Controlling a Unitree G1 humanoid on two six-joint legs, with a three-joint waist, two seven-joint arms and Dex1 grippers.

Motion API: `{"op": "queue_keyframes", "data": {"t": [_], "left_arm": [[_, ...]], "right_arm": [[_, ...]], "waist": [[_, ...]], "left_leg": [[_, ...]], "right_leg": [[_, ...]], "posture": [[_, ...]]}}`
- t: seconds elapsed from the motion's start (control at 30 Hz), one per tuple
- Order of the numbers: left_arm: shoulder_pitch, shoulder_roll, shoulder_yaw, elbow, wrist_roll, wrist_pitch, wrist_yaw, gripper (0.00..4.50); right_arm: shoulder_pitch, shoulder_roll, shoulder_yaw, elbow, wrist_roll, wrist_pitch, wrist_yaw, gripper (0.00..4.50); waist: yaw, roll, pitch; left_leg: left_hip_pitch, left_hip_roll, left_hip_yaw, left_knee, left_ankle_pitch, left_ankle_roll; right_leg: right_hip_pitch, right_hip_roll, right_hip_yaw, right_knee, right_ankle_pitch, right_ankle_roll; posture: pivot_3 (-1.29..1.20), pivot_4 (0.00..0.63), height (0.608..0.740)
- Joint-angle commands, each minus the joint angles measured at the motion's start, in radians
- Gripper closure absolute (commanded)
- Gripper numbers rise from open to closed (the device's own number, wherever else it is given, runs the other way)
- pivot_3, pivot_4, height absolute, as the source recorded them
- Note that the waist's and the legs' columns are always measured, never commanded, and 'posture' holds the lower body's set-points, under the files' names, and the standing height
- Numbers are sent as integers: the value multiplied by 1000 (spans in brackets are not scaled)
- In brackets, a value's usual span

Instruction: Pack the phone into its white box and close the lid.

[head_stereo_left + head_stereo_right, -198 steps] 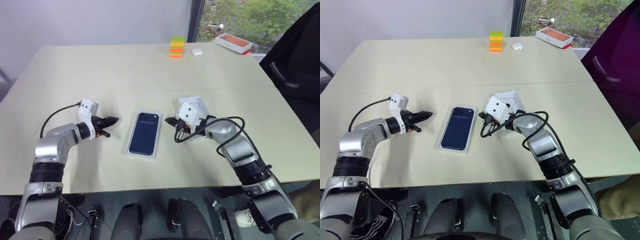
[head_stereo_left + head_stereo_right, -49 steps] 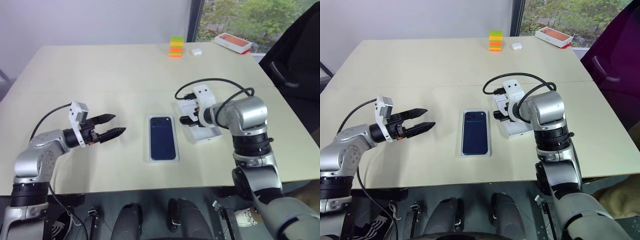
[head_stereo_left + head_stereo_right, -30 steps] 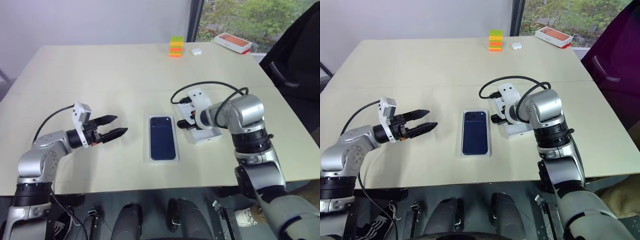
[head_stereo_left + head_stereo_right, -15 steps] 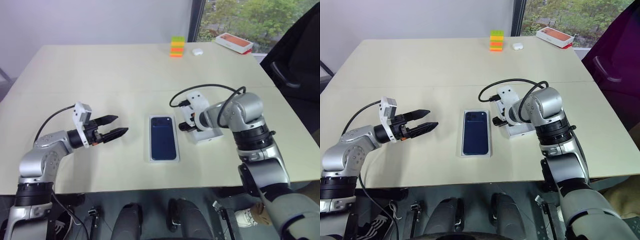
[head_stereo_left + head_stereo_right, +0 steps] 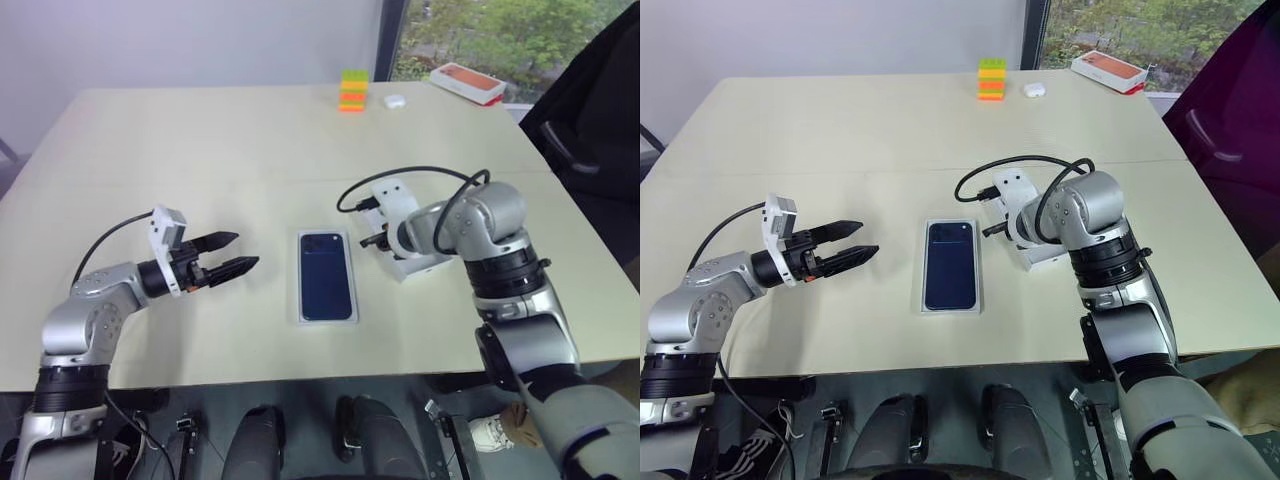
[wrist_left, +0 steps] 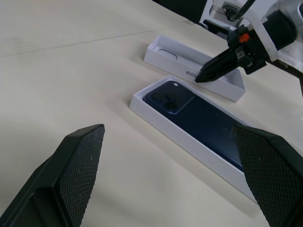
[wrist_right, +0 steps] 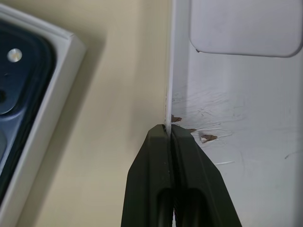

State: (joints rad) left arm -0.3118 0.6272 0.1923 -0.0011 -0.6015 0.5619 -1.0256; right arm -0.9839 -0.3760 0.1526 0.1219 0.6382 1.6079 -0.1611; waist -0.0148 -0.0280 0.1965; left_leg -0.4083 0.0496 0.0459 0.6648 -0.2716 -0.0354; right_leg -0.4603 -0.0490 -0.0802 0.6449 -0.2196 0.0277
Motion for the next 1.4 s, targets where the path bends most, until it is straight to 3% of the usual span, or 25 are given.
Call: {"op": "queue_keyframes", "data": {"t": [0.03,0.17,0.37,0.5,0.53,0.63,0.73,0.8,0.97,1.1,1.4], "left_arm": [[-17,12,14,-10,-13,-10,-6,0],[-23,10,23,-5,-25,16,9,0],[-46,26,43,38,-19,10,10,0],[-50,27,44,42,-7,-10,11,0],[-50,29,45,41,-13,3,14,0],[-57,36,79,41,-39,11,16,0],[-72,50,116,48,-71,26,17,0],[-73,58,129,44,-90,41,15,0],[-75,60,154,25,-134,78,30,0],[-66,70,170,6,-162,97,23,0],[-50,60,152,-32,-177,110,33,0]], "right_arm": [[-32,-9,-18,-28,12,7,-20,4469],[-25,26,-65,-87,-40,7,-8,4469],[30,100,-165,-171,-50,-282,143,4469],[2,173,-270,-140,12,-265,204,4469],[-8,202,-318,-134,51,-258,226,4469],[-61,393,-673,3,340,-218,136,4469],[-68,488,-826,58,558,-212,37,4469],[-52,524,-857,74,714,-203,-52,4469],[92,570,-726,21,1069,-256,-273,4469],[253,537,-563,-32,1255,-335,-359,4469],[436,498,-365,-100,1334,-462,-359,4469]], "waist": [[0,0,0],[0,0,0],[0,0,0],[0,0,0],[1,0,0],[-2,0,0],[-2,0,0],[-2,1,0],[-2,0,0],[-5,0,0],[-6,0,0]], "left_leg": [[0,0,0,0,0,0],[-1,0,0,0,0,0],[-1,1,0,0,0,0],[-1,1,0,0,0,0],[-1,1,0,0,0,0],[-1,1,0,0,0,0],[0,2,0,0,0,0],[0,3,-1,0,0,0],[0,2,0,0,0,0],[0,2,1,0,0,0],[1,2,0,0,0,0]], "right_leg": [[0,0,0,0,0,0],[-1,0,0,0,0,0],[-1,1,0,0,0,0],[-1,1,0,0,0,0],[-1,1,0,0,0,0],[-1,0,0,0,0,0],[-1,2,-1,2,2,-3],[-1,2,-1,2,2,-4],[0,0,0,1,2,-3],[0,0,2,1,2,-3],[0,3,3,2,2,-3]], "posture": [[0,150,740],[0,150,740],[0,150,740],[0,150,740],[0,150,740],[0,150,740],[0,150,740],[0,150,740],[0,150,740],[0,150,740],[0,150,740]]}}
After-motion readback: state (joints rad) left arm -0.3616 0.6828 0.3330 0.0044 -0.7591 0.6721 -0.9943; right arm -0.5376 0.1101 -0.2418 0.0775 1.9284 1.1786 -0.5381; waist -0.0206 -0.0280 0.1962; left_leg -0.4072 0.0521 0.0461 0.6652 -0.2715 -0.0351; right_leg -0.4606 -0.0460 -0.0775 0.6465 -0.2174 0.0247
